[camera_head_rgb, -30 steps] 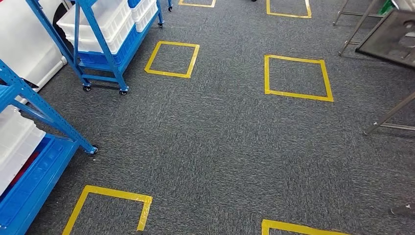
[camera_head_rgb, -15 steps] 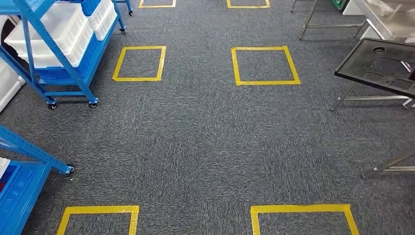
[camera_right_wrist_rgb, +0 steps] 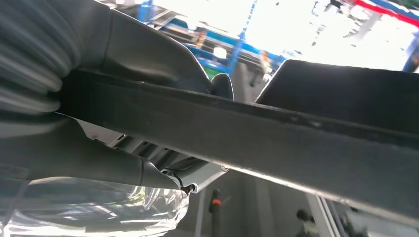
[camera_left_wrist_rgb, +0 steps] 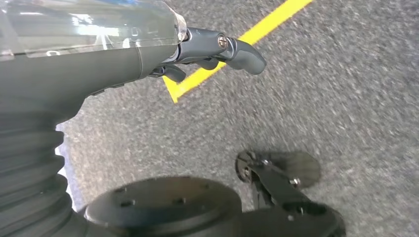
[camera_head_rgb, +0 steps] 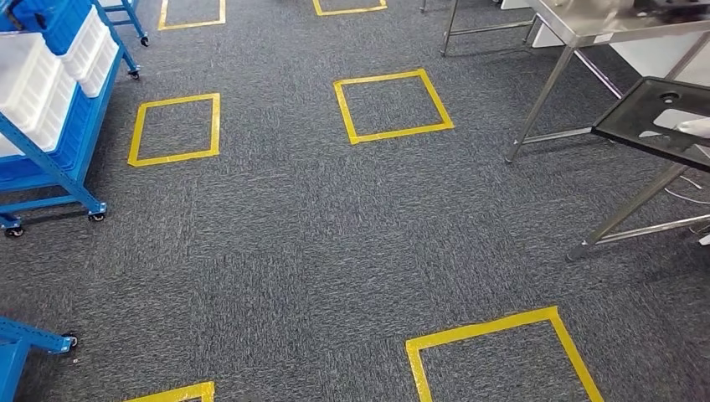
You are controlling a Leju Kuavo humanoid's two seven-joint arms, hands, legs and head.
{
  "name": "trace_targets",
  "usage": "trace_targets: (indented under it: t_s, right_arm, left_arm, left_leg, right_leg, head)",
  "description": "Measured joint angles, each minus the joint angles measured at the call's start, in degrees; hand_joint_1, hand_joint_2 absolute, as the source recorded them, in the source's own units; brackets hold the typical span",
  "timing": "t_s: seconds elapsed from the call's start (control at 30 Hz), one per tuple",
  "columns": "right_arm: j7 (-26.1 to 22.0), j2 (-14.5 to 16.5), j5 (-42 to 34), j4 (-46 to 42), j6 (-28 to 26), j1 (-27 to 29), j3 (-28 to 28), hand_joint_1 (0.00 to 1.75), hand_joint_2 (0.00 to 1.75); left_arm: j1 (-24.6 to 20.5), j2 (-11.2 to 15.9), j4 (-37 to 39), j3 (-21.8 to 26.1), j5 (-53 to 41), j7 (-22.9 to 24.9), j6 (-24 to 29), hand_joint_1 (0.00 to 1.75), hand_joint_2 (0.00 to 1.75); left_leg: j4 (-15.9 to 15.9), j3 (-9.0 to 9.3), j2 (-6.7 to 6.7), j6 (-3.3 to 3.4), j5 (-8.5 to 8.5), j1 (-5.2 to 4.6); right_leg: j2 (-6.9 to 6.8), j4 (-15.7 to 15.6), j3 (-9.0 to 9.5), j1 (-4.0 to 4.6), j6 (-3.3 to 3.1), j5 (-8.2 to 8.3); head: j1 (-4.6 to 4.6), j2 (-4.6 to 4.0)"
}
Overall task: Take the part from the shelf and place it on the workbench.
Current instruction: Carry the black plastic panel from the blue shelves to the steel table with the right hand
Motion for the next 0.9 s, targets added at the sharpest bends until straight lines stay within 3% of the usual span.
trace_targets:
  t_s: [0.07, 0.13, 0.2, 0.23, 0.27, 0.33, 0.4, 0.43, 0.5, 0.57, 0.63, 0.7, 0.73, 0.8, 0.87, 0.9]
  right_arm:
    - [0.53, 0.20, 1.88, 3.08, 0.02, -2.72, 0.19, 1.75, 1.75]
    - [1.39, 0.71, 3.72, 6.43, 0.10, -6.31, 0.57, 1.75, 1.75]
    - [1.86, 1.30, 4.98, 9.35, 0.19, -9.29, 1.07, 1.75, 1.75]
    - [1.91, 1.53, 5.50, 10.60, 0.23, -10.60, 1.40, 1.75, 1.75]
    - [2.06, 1.70, 6.02, 11.74, 0.30, -11.81, 1.74, 1.75, 1.75]
    - [2.61, 1.92, 7.14, 13.79, 0.74, -14.55, 2.58, 1.75, 1.75]
    - [3.22, 2.18, 7.82, 15.79, 1.66, -17.72, 3.75, 1.75, 1.75]
    - [3.45, 2.36, 7.95, 16.80, 2.03, -19.18, 4.44, 1.75, 1.75]
    - [3.74, 2.70, 7.97, 18.56, 2.27, -21.21, 5.68, 1.75, 1.75]
    - [3.98, 3.18, 7.97, 19.99, 2.10, -22.81, 6.76, 1.75, 1.75]
    - [4.32, 4.19, 7.96, 21.06, 1.77, -23.88, 7.71, 1.75, 1.75]
    - [4.61, 5.30, 7.95, 21.97, 1.32, -24.21, 8.45, 1.75, 1.75]
    - [4.68, 5.64, 7.92, 22.32, 1.14, -24.19, 8.72, 1.75, 1.75]
    - [4.68, 6.13, 7.66, 22.93, 0.86, -24.19, 9.16, 1.75, 1.75]
    - [4.11, 6.49, 6.49, 23.39, 0.46, -24.14, 9.29, 1.75, 1.75]
    - [3.33, 6.71, 5.25, 23.57, 0.21, -24.03, 9.29, 1.75, 1.75]
  left_arm:
    - [-0.07, -0.09, 0.01, -0.03, 0.12, -0.22, -0.15, 0.00, 1.75]
    - [0.11, -0.12, 0.02, -0.03, 0.21, -0.71, -0.34, 0.00, 1.75]
    - [0.24, -0.16, 0.02, -0.02, 0.23, -1.11, -0.47, 0.00, 1.75]
    - [0.24, -0.25, 0.02, -0.03, 0.23, -1.20, -0.51, 0.00, 1.75]
    - [0.23, -0.36, 0.02, -0.03, 0.23, -1.27, -0.52, 0.00, 1.75]
    - [0.20, -0.53, 0.03, -0.04, 0.23, -1.33, -0.48, 0.00, 1.75]
    - [0.17, -0.51, 0.05, -0.07, 0.24, -1.31, -0.32, 0.00, 1.75]
    - [0.15, -0.48, 0.07, -0.10, 0.26, -1.26, -0.22, 0.00, 1.75]
    - [0.08, -0.48, 0.07, -0.21, 0.32, -1.14, -0.01, 0.00, 1.75]
    - [-0.02, -0.48, 0.07, -0.39, 0.37, -1.08, 0.21, 0.00, 1.75]
    - [0.03, -0.48, 0.07, -0.54, 0.46, -1.13, 0.38, 0.00, 1.75]
    - [-0.06, -0.48, 0.07, -0.63, 0.75, -1.14, 0.45, 0.00, 1.75]
    - [-0.16, -0.48, 0.07, -0.70, 0.90, -1.12, 0.46, 0.00, 1.75]
    - [-0.20, -0.49, 0.07, -0.86, 1.07, -0.97, 0.46, 0.00, 1.75]
    - [0.02, -0.49, 0.07, -0.93, 1.25, -1.14, 0.43, 0.00, 1.75]
    - [0.10, -0.49, 0.07, -0.94, 1.49, -1.50, 0.34, 0.00, 1.75]
  left_leg:
    - [-1.09, 0.26, 1.65, 0.63, 0.73, -0.01]
    - [-1.52, 0.26, 3.24, 0.94, 1.01, -0.14]
    - [-1.43, 0.18, 4.81, 0.94, 0.90, -0.19]
    - [-1.34, 0.19, 5.61, 0.86, 0.77, -0.14]
    - [-1.18, 0.22, 6.40, 0.72, 0.59, -0.05]
    - [-0.69, 0.27, 7.78, 0.23, 0.07, -0.08]
    - [-0.24, 0.26, 8.94, -0.40, -0.45, -0.44]
    - [-0.15, 0.33, 9.53, -0.70, -0.64, -0.62]
    - [0.07, 0.52, 10.27, -1.29, -1.11, -0.56]
    - [2.40, -0.34, 8.10, -1.88, -2.78, -0.21]
    - [9.37, -3.61, 4.93, -2.09, -6.12, 0.05]
    - [16.40, -7.20, 3.99, -1.95, -8.21, 0.05]
    - [17.18, -7.79, 3.87, -1.76, -7.68, 0.03]
    - [12.43, -6.15, 3.00, -1.12, -3.84, 0.00]
    - [4.89, -3.12, 0.00, -0.44, -0.32, 0.14]
    - [2.58, -2.10, -1.19, -0.33, 0.38, 0.23]
  right_leg:
    - [-3.15, 2.34, -1.32, 0.11, 0.36, -1.61]
    - [-6.93, 8.85, -4.25, 0.24, 0.54, -5.23]
    - [-7.84, 14.62, -6.63, 0.10, 0.92, -7.26]
    - [-8.07, 14.85, -6.49, -0.02, 1.15, -6.76]
    - [-8.46, 12.82, -5.20, -0.14, 1.39, -5.35]
    - [-10.66, 5.14, -0.90, -0.09, 1.70, -2.12]
    - [-12.12, 0.48, 1.36, 0.31, 1.13, -1.05]
    - [-12.04, 0.12, 1.37, 0.58, 0.67, -1.29]
    - [-10.53, 0.10, 1.24, 0.49, -0.14, -1.17]
    - [-9.25, 0.02, 1.27, 0.31, -0.85, -1.04]
    - [-7.91, 0.00, 1.26, 0.32, -1.38, -0.97]
    - [-6.34, 0.06, 1.26, 0.56, -1.59, -0.95]
    - [-5.55, 0.10, 1.27, 0.69, -1.61, -0.95]
    - [-3.95, 0.19, 1.28, 0.83, -1.61, -0.95]
    - [-2.42, 0.27, 1.11, 0.81, -1.44, -0.89]
    - [-1.71, 0.27, 0.92, 0.73, -1.22, -0.79]
  head:
    - [0.02, 0.00]
    - [0.02, 0.00]
    - [0.02, 0.01]
    - [0.02, 0.01]
    - [0.02, 0.01]
    - [0.02, 0.01]
    - [0.01, 0.00]
    - [0.01, -0.01]
    - [0.01, 0.00]
    - [0.01, -0.01]
    - [0.01, -0.01]
    - [0.01, 0.01]
    - [0.01, 0.00]
    - [0.00, 0.01]
    - [0.00, 0.01]
    - [-0.01, 0.01]
